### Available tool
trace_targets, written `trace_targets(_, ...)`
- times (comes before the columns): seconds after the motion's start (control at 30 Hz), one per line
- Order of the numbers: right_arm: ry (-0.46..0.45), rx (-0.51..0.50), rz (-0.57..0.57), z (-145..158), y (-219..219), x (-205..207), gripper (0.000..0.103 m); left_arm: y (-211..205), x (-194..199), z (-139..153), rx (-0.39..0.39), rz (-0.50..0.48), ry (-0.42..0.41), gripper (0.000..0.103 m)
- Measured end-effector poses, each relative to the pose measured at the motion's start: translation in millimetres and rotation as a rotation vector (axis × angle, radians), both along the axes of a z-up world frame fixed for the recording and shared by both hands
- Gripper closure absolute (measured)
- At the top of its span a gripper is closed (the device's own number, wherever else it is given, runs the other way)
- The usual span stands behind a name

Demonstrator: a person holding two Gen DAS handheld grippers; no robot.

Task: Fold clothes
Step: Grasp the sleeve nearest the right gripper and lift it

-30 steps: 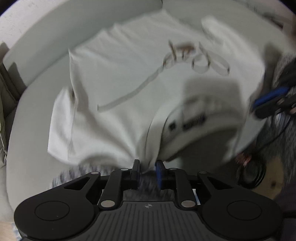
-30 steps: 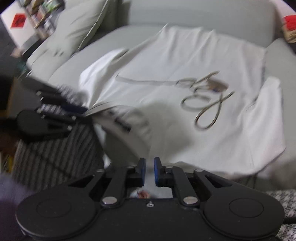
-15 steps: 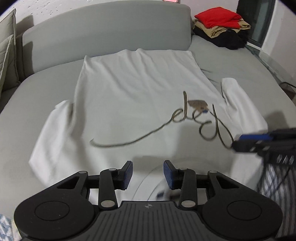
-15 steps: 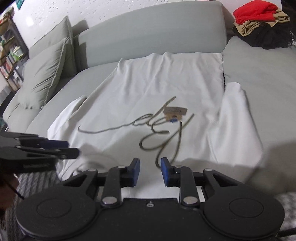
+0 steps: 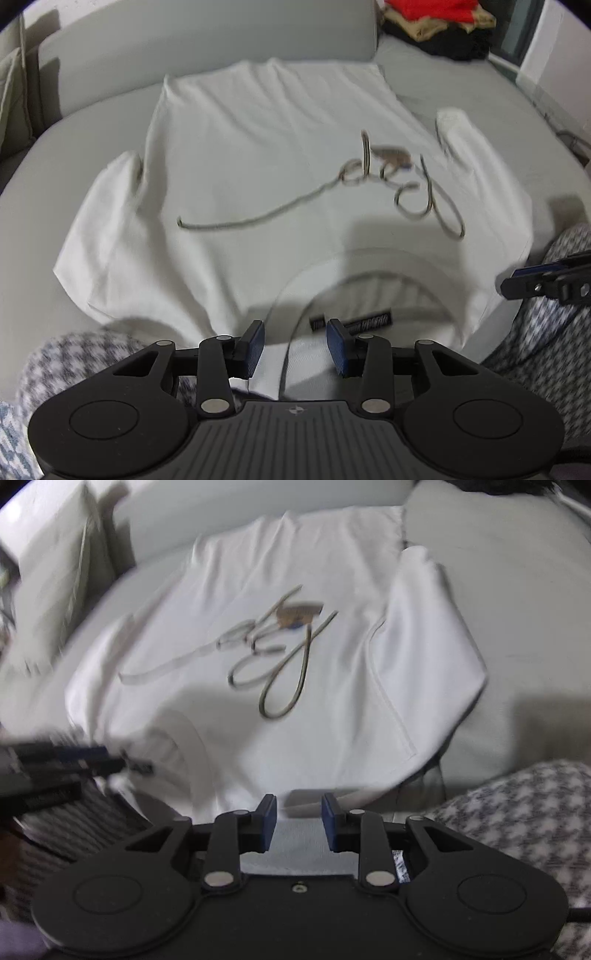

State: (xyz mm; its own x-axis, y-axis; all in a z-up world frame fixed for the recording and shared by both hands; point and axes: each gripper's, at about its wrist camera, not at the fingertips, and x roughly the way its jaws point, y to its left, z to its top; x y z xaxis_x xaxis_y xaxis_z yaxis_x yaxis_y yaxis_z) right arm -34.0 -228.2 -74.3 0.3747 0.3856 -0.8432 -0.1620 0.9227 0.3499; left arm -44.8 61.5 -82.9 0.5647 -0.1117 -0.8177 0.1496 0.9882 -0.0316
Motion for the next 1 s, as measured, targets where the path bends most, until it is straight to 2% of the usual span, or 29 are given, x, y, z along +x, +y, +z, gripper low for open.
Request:
trace_targets(0.03, -0.028, 0.044, -0.046, 8, -12, 3, 0.055, 1, -2, 3, -0.009, 0.000, 0.000, 0.063)
trace_targets(0.1, -0.082, 0.128, -0.159, 22, -38, 10, 0.036, 2, -5, 8, -0.024, 0.001, 0.001, 0.060)
trace_targets(0.23, -0.064, 0.259, -0.408, 24, -103, 22, 0.032, -4, -2, 7, -0.044, 0.004, 0.003, 0.057)
trace_targets(0.3, 0.007, 0.319, -0.495, 11, -132, 28, 0.032, -7, -1, 7, -0.054, 0.005, 0.004, 0.057)
trace_targets(0.37, 0.090, 0.347, -0.506, -3, -146, 36, 0.035, -10, 0, 7, -0.064, 0.006, 0.005, 0.057)
trace_targets(0.5, 0.171, 0.366, -0.444, -18, -147, 56, 0.033, -16, 2, 6, -0.084, 0.008, 0.007, 0.057)
trace_targets(0.6, 0.245, 0.443, -0.405, -39, -139, 72, 0.033, -16, 3, 3, -0.098, 0.023, 0.014, 0.057)
trace_targets(0.73, 0.302, 0.539, -0.457, -65, -127, 83, 0.035, -14, 2, -2, -0.120, 0.046, 0.021, 0.057)
trace_targets(0.77, 0.275, 0.591, -0.487, -66, -127, 81, 0.037, -14, 3, -4, -0.129, 0.053, 0.022, 0.057)
trace_targets(0.8, 0.237, 0.653, -0.517, -67, -127, 78, 0.047, -13, 4, -6, -0.133, 0.058, 0.025, 0.057)
trace_targets(0.87, 0.145, 0.768, -0.577, -67, -130, 70, 0.057, -13, 4, -9, -0.132, 0.064, 0.029, 0.057)
trace_targets(0.97, -0.030, 0.877, -0.645, -64, -134, 55, 0.058, -12, 4, -12, -0.122, 0.060, 0.033, 0.057)
trace_targets(1.0, -0.053, 0.912, -0.651, -64, -135, 53, 0.058, -12, 4, -12, -0.123, 0.061, 0.035, 0.057)
